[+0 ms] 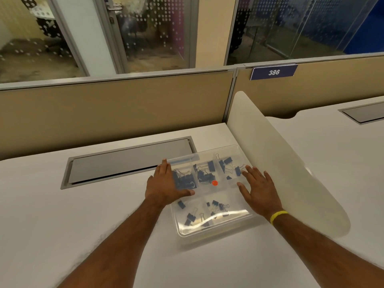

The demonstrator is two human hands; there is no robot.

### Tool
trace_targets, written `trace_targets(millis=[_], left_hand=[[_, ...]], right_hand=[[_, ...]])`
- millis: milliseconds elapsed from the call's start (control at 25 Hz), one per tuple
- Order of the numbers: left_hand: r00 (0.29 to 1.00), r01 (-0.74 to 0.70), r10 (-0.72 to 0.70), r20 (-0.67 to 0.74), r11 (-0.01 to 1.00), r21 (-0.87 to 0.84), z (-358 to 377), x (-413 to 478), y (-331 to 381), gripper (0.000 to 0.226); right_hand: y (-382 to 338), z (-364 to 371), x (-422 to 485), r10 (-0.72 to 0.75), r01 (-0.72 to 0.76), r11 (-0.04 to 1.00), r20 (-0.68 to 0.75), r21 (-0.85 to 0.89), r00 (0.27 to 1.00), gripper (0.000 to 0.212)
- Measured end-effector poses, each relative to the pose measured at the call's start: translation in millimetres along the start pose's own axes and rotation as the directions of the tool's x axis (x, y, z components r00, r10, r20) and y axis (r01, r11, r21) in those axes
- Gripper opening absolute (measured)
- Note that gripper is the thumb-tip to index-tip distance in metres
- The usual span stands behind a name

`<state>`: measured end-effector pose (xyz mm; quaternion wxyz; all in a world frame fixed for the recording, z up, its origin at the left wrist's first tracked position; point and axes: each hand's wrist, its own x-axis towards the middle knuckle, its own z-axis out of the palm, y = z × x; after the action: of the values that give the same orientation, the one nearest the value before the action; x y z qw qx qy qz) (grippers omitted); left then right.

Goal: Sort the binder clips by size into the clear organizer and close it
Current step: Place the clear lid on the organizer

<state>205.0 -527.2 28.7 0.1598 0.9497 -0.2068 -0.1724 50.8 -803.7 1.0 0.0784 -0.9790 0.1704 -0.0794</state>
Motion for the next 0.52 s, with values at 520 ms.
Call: trace_targets(millis=[520], left_hand=[[0.999,0.038,-0.036,0.036,0.997,-0.069,2.3,15.2,-2.3,0.139]], right_hand=[[-8.6,-19.1,23.4,-0.041,0.043,0.997,0.032,-0.071,0.999,0.063]])
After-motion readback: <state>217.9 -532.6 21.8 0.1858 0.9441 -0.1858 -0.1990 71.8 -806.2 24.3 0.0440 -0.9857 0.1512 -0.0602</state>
